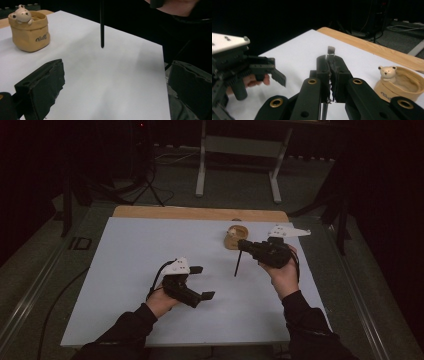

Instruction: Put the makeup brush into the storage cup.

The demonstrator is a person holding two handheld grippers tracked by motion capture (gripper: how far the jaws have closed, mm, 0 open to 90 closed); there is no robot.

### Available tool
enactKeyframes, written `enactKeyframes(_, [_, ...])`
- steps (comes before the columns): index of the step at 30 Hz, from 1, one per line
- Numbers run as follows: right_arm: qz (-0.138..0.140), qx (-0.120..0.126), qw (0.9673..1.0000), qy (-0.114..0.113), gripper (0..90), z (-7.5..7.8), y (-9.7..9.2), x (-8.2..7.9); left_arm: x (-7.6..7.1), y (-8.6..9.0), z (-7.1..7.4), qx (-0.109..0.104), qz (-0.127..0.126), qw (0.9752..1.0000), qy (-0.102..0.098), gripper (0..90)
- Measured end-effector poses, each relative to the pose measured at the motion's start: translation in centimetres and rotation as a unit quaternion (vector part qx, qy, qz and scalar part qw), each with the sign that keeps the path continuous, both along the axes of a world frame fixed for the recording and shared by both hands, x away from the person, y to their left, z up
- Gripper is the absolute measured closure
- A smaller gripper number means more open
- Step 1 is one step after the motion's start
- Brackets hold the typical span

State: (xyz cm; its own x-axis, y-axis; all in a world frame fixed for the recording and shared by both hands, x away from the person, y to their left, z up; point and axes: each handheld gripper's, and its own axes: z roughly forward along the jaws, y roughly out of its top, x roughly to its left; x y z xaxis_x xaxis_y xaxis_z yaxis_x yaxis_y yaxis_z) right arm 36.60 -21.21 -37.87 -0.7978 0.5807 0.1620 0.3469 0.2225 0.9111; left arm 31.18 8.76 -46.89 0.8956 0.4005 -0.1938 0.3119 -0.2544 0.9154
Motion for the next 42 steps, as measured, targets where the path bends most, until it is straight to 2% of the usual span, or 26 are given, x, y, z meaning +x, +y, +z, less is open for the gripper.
enactKeyframes(2, [-0.007,-0.008,0.9999,-0.001,85.6,0.0,-0.2,0.1,-0.2,0.5,-0.1,-0.002,0.001,1.0,0.0,1.0])
enactKeyframes(10, [-0.021,-0.006,0.9998,-0.002,85.6,0.4,-1.2,0.5,-0.8,2.3,-0.5,-0.011,0.012,0.9998,-0.008,1.1])
enactKeyframes(12, [-0.024,-0.003,0.9997,0.004,85.6,0.6,-1.5,0.7,-0.9,2.7,-0.7,-0.01,0.014,0.9998,-0.012,1.1])
enactKeyframes(19, [-0.037,-0.01,0.9992,-0.009,85.6,1.3,-2.4,1.1,-1.2,3.7,-0.9,-0.012,0.019,0.9997,-0.014,1.1])
enactKeyframes(23, [-0.044,-0.005,0.9989,-0.015,85.6,1.7,-2.9,1.5,-1.3,3.9,-1.1,-0.011,0.018,0.9996,-0.021,1.1])
enactKeyframes(27, [-0.05,0.006,0.9986,-0.019,85.6,2.1,-3.4,2.0,-1.4,4.0,-1.3,-0.02,0.016,0.9994,-0.021,1.1])
enactKeyframes(30, [-0.053,0.008,0.9982,-0.026,85.6,2.4,-3.5,2.4,-1.4,3.9,-1.5,-0.014,0.014,0.9996,-0.022,1.1])
enactKeyframes(32, [-0.055,0.003,0.998,-0.032,85.6,2.6,-3.5,2.8,-1.5,3.9,-1.6,-0.008,0.014,0.9996,-0.022,1.1])
enactKeyframes(42, [-0.059,-0.007,0.9971,-0.047,85.5,3.5,-3.2,4.9,-1.6,3.8,-2.2,-0.01,0.015,0.9997,-0.019,1.1])
